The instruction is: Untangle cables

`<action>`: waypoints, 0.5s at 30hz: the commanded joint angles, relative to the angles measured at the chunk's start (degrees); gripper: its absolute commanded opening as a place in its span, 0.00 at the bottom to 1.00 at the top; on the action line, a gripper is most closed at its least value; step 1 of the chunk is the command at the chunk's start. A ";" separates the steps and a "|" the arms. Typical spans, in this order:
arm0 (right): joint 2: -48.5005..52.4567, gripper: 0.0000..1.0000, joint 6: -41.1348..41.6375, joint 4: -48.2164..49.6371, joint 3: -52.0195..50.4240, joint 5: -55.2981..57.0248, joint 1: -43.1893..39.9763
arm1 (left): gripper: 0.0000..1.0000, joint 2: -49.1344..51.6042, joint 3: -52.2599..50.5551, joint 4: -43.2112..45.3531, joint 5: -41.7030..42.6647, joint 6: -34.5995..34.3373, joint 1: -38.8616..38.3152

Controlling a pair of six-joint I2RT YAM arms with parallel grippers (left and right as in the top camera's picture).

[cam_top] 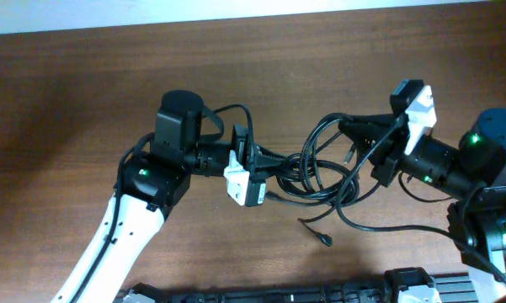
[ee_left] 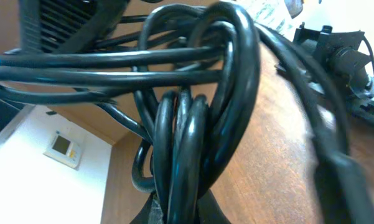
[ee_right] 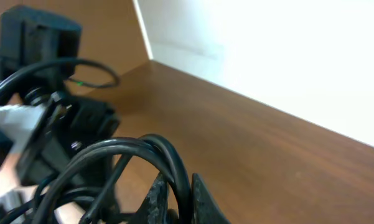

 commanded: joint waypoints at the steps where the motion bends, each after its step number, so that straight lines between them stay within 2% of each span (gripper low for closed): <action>1: -0.92 0.06 1.18 5.57 2.47 20.37 -2.84 | 0.00 0.42 -3.06 -4.20 5.86 2.82 0.28; 5: -0.92 0.09 2.23 5.66 2.47 20.79 -2.82 | 0.00 0.42 -3.06 -4.35 5.79 2.82 0.28; 6: -0.92 0.13 2.21 5.25 2.47 20.83 -2.82 | 0.00 0.42 -3.06 -4.35 5.57 2.82 0.28; 8: -0.92 0.31 2.21 4.52 2.47 20.81 -2.82 | 0.00 0.42 -3.06 -4.31 4.02 2.82 0.28; 9: -0.92 0.43 2.21 4.00 2.47 20.81 -2.84 | 0.00 0.42 -3.06 -4.28 2.36 2.80 0.28; 10: -0.92 0.59 2.21 3.48 2.47 20.83 -2.84 | 0.00 0.42 -3.06 -4.33 1.16 2.78 0.31; 11: -0.92 0.69 2.21 2.56 2.47 20.83 -2.84 | 0.00 0.42 -3.06 -4.31 -1.31 2.08 0.31; 13: -0.92 0.73 2.19 1.07 2.47 20.85 -2.84 | 0.00 0.39 -3.06 -4.31 -4.79 0.70 0.35; 15: -0.92 0.82 2.21 -0.44 2.47 20.83 -2.84 | 0.00 0.39 -3.06 -4.26 -7.30 -0.52 0.35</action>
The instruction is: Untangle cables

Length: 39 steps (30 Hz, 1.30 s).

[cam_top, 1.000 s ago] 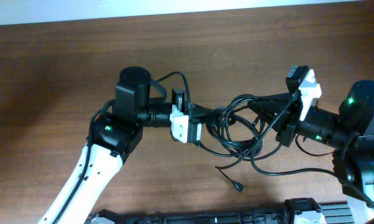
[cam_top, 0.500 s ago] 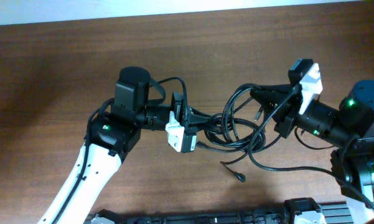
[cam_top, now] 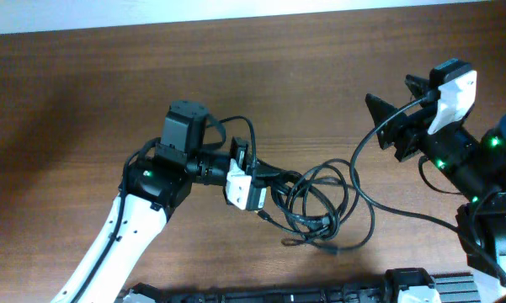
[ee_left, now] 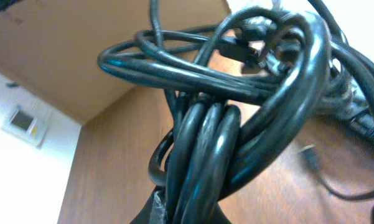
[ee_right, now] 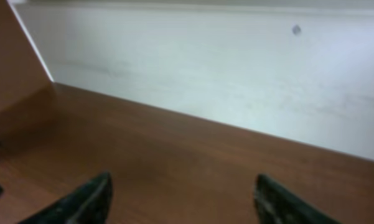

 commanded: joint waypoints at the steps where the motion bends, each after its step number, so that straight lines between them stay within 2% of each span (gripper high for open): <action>1: -0.37 0.85 0.37 -1.95 1.20 2.27 -0.20 | 0.00 0.07 -0.09 0.17 -5.29 -1.92 0.17; 6: -0.37 0.99 0.35 -8.68 1.20 2.21 -0.17 | 0.00 0.07 -0.09 2.25 -9.38 -1.92 0.17; 8: -0.37 0.99 0.35 -12.28 1.20 1.81 -0.17 | 0.00 0.07 -0.07 4.59 -12.02 -2.05 0.26; 11: -0.37 0.99 0.31 -16.98 1.20 -1.25 -0.17 | 0.00 0.07 -0.07 10.49 -17.70 -9.49 0.39; 14: -0.37 0.99 -0.31 -20.11 1.20 -6.73 -0.17 | 0.00 0.07 -0.07 17.35 -23.96 -21.66 0.39; 18: -0.37 0.99 -0.26 -21.31 1.20 -13.53 -0.17 | 0.00 0.07 -0.07 22.95 -23.91 -29.53 0.37; 22: -0.37 0.99 -0.04 -21.29 1.20 -15.80 -0.17 | 0.00 0.07 -0.07 26.01 -23.41 -33.86 0.37; 28: -0.04 0.99 -0.07 -20.63 1.20 -13.29 -0.20 | 0.00 0.07 -0.07 28.11 -11.69 -34.86 0.09; 38: 2.45 0.99 0.37 -20.85 1.20 12.94 -0.20 | 0.00 0.07 -0.07 30.73 10.08 -34.84 0.24; 39: 2.84 0.99 0.35 -20.63 1.20 14.25 -0.20 | 0.00 0.07 -0.09 32.20 14.62 -34.82 0.28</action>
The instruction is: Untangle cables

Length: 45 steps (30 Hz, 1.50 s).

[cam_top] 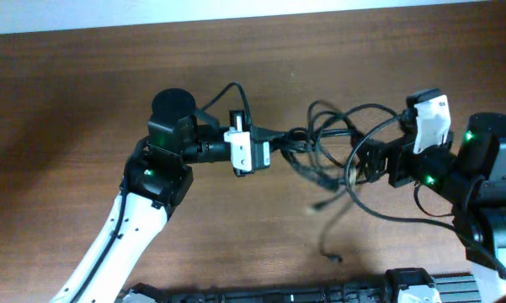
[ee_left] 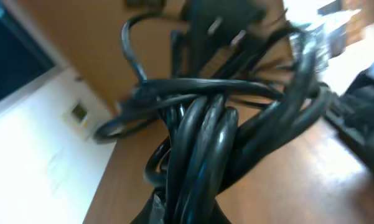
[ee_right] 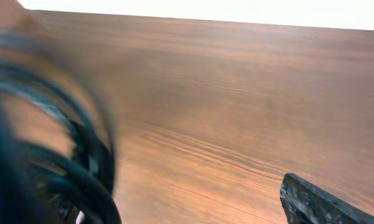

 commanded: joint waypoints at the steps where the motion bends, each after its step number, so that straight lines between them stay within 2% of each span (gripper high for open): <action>1: 1.60 0.99 0.31 0.72 0.81 11.87 -0.22 | 0.00 -0.42 0.42 3.50 18.62 -0.90 0.09; 3: 2.29 0.99 0.33 0.85 0.81 11.74 -0.22 | 0.00 -0.42 0.39 5.73 23.74 -0.92 0.09; 8: 2.54 0.99 0.07 0.70 0.81 8.07 -0.22 | 0.00 -0.39 0.39 5.66 19.32 -0.92 0.09; 13: 2.14 0.98 -0.35 -0.02 0.81 6.60 -0.22 | 0.00 -0.42 0.39 5.14 8.33 -0.94 1.09; 16: 1.36 0.99 -1.75 -0.35 0.81 -0.55 -0.22 | 0.00 -0.39 0.39 4.48 -1.64 -0.92 2.34; 18: 0.72 0.99 -3.93 -0.46 0.81 -6.82 -0.22 | 0.00 -0.39 0.39 4.57 -4.07 -0.39 2.82; 20: 0.48 0.99 -4.44 -1.25 0.81 -8.48 -0.22 | 0.00 -0.42 0.39 5.22 -1.99 1.97 3.02; 26: 0.44 0.99 -4.48 -3.82 0.81 -13.07 -0.20 | 0.00 -0.42 0.39 7.08 -0.46 3.02 3.10; 31: 0.50 0.98 -4.52 -3.82 0.81 -14.49 -0.20 | 0.00 -0.42 0.39 12.24 13.14 3.02 3.10; 33: 0.50 0.88 -6.56 -3.63 0.81 -17.57 -0.20 | 0.00 -0.42 0.39 14.75 18.08 2.99 3.10; 35: 0.50 0.72 -9.51 -3.30 0.81 -22.53 -0.20 | 0.00 -0.42 0.39 15.50 19.19 2.97 3.10; 37: 0.50 0.38 -10.54 -2.93 0.81 -25.16 -0.20 | 0.00 -0.39 0.39 15.47 19.06 2.97 3.10; 38: 0.50 0.13 -10.51 -2.75 0.81 -25.11 -0.22 | 0.00 -0.39 0.39 15.45 18.84 2.95 3.10; 39: 0.50 0.04 -10.54 -2.71 0.81 -25.09 -0.22 | 0.00 -0.39 0.39 15.41 17.97 2.95 3.10; 40: 0.50 0.04 -10.51 -2.51 0.81 -24.85 -0.22 | 0.06 -0.39 0.39 14.97 16.41 2.95 3.10; 41: 0.50 0.04 -10.51 -2.29 0.81 -24.30 -0.22 | 0.17 -0.42 0.39 14.03 13.79 2.93 3.10; 43: 0.50 0.04 -10.49 -1.92 0.81 -21.64 -0.22 | 0.24 -0.42 0.39 11.78 9.11 2.91 3.13; 44: 0.50 0.04 -10.49 -1.81 0.81 -19.52 -0.22 | 0.34 -0.42 0.39 9.60 6.47 2.91 3.28; 45: 0.50 0.04 -10.49 -1.66 0.81 -16.90 -0.22 | 0.50 -0.42 0.39 7.82 5.07 2.93 3.56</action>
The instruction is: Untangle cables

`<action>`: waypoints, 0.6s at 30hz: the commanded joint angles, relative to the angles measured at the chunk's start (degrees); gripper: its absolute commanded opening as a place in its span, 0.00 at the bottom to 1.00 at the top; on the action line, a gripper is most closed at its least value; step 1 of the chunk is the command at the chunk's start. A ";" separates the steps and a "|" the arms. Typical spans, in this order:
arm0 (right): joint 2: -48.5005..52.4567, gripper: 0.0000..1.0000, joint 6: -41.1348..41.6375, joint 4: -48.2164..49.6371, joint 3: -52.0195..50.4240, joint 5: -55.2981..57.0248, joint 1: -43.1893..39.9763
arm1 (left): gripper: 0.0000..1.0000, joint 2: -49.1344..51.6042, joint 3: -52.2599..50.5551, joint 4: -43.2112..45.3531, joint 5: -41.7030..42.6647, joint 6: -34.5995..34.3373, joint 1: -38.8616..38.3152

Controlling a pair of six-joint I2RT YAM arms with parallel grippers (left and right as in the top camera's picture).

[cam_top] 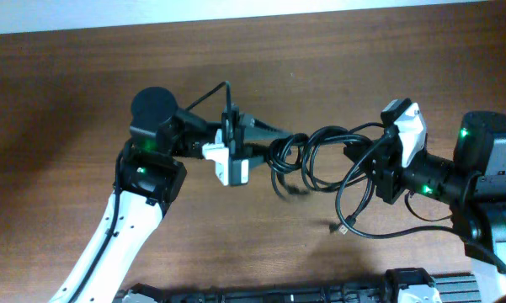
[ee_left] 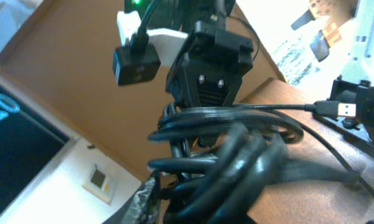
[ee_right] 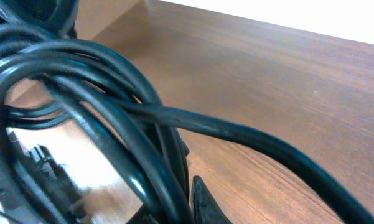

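Note:
A tangle of black cables (cam_top: pixel 310 156) hangs above the brown table (cam_top: pixel 362 59) between my two grippers. My left gripper (cam_top: pixel 274 140) is shut on its left end; in the left wrist view the thick loops (ee_left: pixel 236 162) fill the jaws of that gripper (ee_left: pixel 187 199). From the right, my right gripper (cam_top: pixel 359 156) is shut on a loop; its wrist view shows cables (ee_right: pixel 112 93) pinched beside one finger (ee_right: pixel 203 200). One loose cable droops to a small plug (cam_top: pixel 340 227).
The left wrist view shows the right gripper's black body (ee_left: pixel 208 68) straight ahead and a USB plug (ee_left: pixel 337 107) at the right. A black strip (cam_top: pixel 261 296) runs along the table's near edge.
My right gripper was open beside the tangle and is now shut on a loop of it. The left gripper has shifted a little left, and the loose plug end sits higher.
Both grippers held the tangle first. Then my right gripper was open and away at the far right while the bundle hung from the left gripper. Later it stood open next to the cables, and now it grips them again with the bundle spread between the arms.

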 commanded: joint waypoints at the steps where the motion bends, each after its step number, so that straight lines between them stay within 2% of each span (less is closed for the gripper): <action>1: -0.22 0.04 -0.66 0.74 0.79 7.76 -0.37 | 0.51 -0.57 0.37 -4.81 -6.45 -0.02 0.92; 2: -0.22 0.04 -0.66 0.96 0.79 9.64 -0.37 | 0.51 -0.57 0.37 -5.77 -6.43 -0.02 1.33; 3: -0.24 0.04 -0.66 1.66 0.79 12.48 -0.37 | 0.56 -0.57 0.37 -7.43 -6.43 -0.04 2.23; 5: -0.24 0.04 -0.68 3.23 0.79 15.02 -0.37 | 0.74 -0.57 0.37 -9.31 -6.29 -0.04 3.37; 7: -0.24 0.04 -0.68 5.16 0.79 15.32 -0.37 | 0.77 -0.57 0.37 -11.15 -6.19 -0.04 4.57; 10: -0.24 0.04 -0.70 7.85 0.79 15.34 -0.37 | 0.80 -0.57 0.37 -13.84 -5.40 -0.57 6.03; 13: -0.24 0.04 -0.70 10.43 0.79 15.32 -0.37 | 0.81 -0.57 0.37 -13.90 -0.81 -5.22 6.40; 14: -0.24 0.04 -0.68 11.04 0.79 15.30 -0.37 | 0.79 -0.57 0.37 -13.90 0.44 -6.45 6.38; 16: -0.24 0.04 -0.68 12.44 0.79 14.21 -0.37 | 0.74 -0.57 0.37 -13.90 0.92 -12.04 6.36; 18: -0.24 0.04 -0.68 14.01 0.79 12.17 -0.37 | 0.73 -0.57 0.37 -13.90 0.92 -18.60 6.34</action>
